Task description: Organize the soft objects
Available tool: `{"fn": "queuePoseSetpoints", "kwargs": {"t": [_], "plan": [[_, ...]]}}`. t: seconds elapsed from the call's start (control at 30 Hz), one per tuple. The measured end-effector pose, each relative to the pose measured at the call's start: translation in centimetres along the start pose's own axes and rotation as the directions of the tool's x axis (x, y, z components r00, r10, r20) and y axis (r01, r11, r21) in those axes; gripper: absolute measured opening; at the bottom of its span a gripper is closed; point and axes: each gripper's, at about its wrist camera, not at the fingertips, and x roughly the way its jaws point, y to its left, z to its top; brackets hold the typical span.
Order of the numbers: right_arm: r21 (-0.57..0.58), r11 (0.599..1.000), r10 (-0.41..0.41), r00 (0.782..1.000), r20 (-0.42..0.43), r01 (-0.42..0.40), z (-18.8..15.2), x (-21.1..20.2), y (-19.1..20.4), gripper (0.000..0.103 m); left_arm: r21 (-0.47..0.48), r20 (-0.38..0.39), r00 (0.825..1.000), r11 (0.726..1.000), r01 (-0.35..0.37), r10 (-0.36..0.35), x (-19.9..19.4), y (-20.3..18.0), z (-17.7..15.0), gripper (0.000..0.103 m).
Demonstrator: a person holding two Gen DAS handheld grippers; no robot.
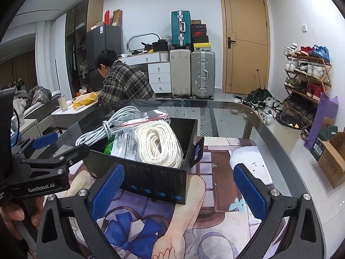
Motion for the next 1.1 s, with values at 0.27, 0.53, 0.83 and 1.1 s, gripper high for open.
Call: {"fn": "queuePoseSetpoints", "kwargs": {"t": [0.27, 0.53, 0.83, 1.1], "plan": [[-0.045, 0.999, -0.014, 1.000, 0.017, 0.014, -0.2, -0.4, 1.1, 0.103, -0.007, -0.002, 1.000, 1.000, 0.000, 0.000, 0.1, 0.0, 0.0, 0.103], [-0.046, 0.999, -0.012, 1.000, 0.019, 0.013, -0.2, -0.5, 1.3, 0.103, -0.007, 0.002, 1.000, 1.000, -0.001, 0.001, 0.0, 0.2, -0.2, 0.103], [-0.054, 0.998, -0.011, 1.000, 0.020, 0.012, -0.3, -0.7, 1.6, 0.103, -0.007, 0.002, 1.000, 1.000, -0.002, 0.002, 0.0, 0.2, -0.2, 0.103], [-0.047, 0.999, -0.009, 1.000, 0.019, 0.010, -0.3, -0.7, 1.5, 0.103, -0.003, 0.011, 1.000, 1.000, -0.005, 0.005, -0.3, 0.3, -0.2, 0.103]]}}
